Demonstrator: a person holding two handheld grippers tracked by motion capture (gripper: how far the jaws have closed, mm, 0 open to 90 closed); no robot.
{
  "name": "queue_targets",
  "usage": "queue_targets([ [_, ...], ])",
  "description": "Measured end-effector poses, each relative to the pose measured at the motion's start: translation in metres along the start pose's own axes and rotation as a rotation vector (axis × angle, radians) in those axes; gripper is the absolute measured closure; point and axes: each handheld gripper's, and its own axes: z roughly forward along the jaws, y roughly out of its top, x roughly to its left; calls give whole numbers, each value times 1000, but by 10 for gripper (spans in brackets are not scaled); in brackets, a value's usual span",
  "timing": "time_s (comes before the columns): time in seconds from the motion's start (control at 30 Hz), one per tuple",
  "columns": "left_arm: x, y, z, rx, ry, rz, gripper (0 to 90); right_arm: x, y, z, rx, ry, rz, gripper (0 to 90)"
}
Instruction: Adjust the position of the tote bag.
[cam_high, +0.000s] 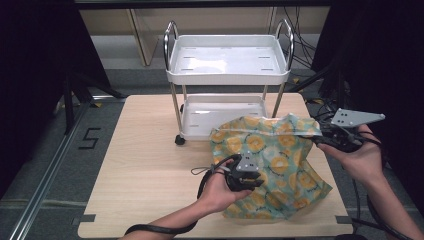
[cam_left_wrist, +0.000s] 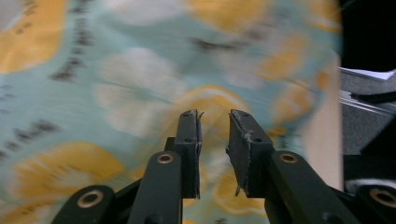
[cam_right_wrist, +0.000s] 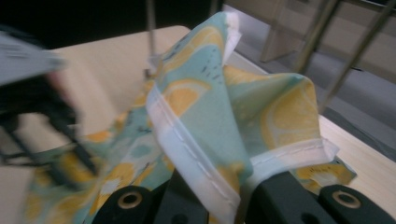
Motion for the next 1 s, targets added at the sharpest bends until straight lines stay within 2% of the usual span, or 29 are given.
queue_targets([
  [0.03, 2, -1, 2, 1, 5, -10, 731, 3, -1, -4, 14, 51, -26, 900],
  [0.07, 5, -2, 4, 3, 11, -20, 735, 8, -3, -5, 18, 78, -23, 900],
  [0.1, 8, -2, 5, 9, 9, -24, 739, 11, -5, -8, 37, 119, -43, 900],
  [0.13, 10, -4, 5, 11, 25, -24, 745, 16, -8, -9, 46, 154, -51, 900],
  [0.17, 11, -4, 4, 16, 34, -19, 751, 21, -12, -11, 87, 213, -66, 900],
  [0.2, 11, -4, 4, 16, 34, -19, 755, 21, -12, -11, 87, 213, -66, 900],
  [0.23, 12, -6, 2, 29, 38, -12, 760, 29, -22, -11, 136, 316, -96, 900],
  [0.27, 12, -6, 2, 29, 38, -12, 761, 29, -22, -11, 136, 316, -96, 900],
  [0.3, 12, -9, 2, 24, 44, -26, 761, 37, -31, -11, 190, 405, -88, 900],
  [0.33, 13, -10, 0, 49, 41, 2, 761, 39, -35, -9, 187, 426, -105, 900],
  [0.37, 13, -12, 1, 45, 39, -9, 762, 42, -39, -9, 220, 460, -95, 900],
  [0.47, 13, -16, -2, 55, 35, -4, 763, 49, -48, -4, 285, 556, -128, 900],
  [0.5, 14, -22, -9, 36, 35, -29, 763, 53, -51, -3, 317, 591, -148, 900],
  [0.53, 14, -22, -9, 36, 35, -29, 761, 57, -54, -1, 350, 632, -141, 900],
  [0.57, 17, -27, -19, 31, 47, -49, 759, 60, -56, 1, 374, 659, -156, 900],
  [0.6, 21, -30, -27, 18, 55, -74, 757, 63, -59, 2, 400, 685, -146, 900],
  [0.63, 21, -30, -27, 18, 55, -74, 752, 66, -62, 6, 425, 705, -166, 900],
  [0.67, 23, -32, -33, 9, 63, -87, 752, 66, -62, 6, 425, 705, -166, 900],
  [0.7, 31, -35, -50, -22, 89, -116, 742, 70, -68, 13, 507, 715, -182, 900],
  [0.73, 31, -35, -50, -22, 89, -116, 739, 70, -68, 13, 507, 715, -182, 900],
  [0.77, 36, -39, -69, -46, 127, -175, 732, 73, -74, 18, 538, 724, -181, 900],
  [0.8, 44, -40, -79, -93, 151, -162, 729, 74, -76, 20, 554, 725, -175, 900],
  [0.83, 49, -42, -88, -112, 178, -178, 725, 76, -79, 23, 579, 724, -187, 900],
  [0.87, 49, -42, -88, -112, 178, -178, 715, 76, -79, 23, 579, 724, -187, 900],
  [0.9, 56, -43, -99, -152, 207, -213, 697, 79, -84, 28, 603, 735, -194, 900],
  [0.93, 66, -41, -113, -199, 266, -266, 677, 80, -85, 29, 620, 731, -184, 900],
  [0.97, 70, -39, -119, -227, 284, -286, 654, 81, -86, 31, 631, 732, -186, 900],
  [1.0, 70, -39, -119, -227, 284, -286, 629, 82, -88, 34, 636, 736, -196, 900],
])
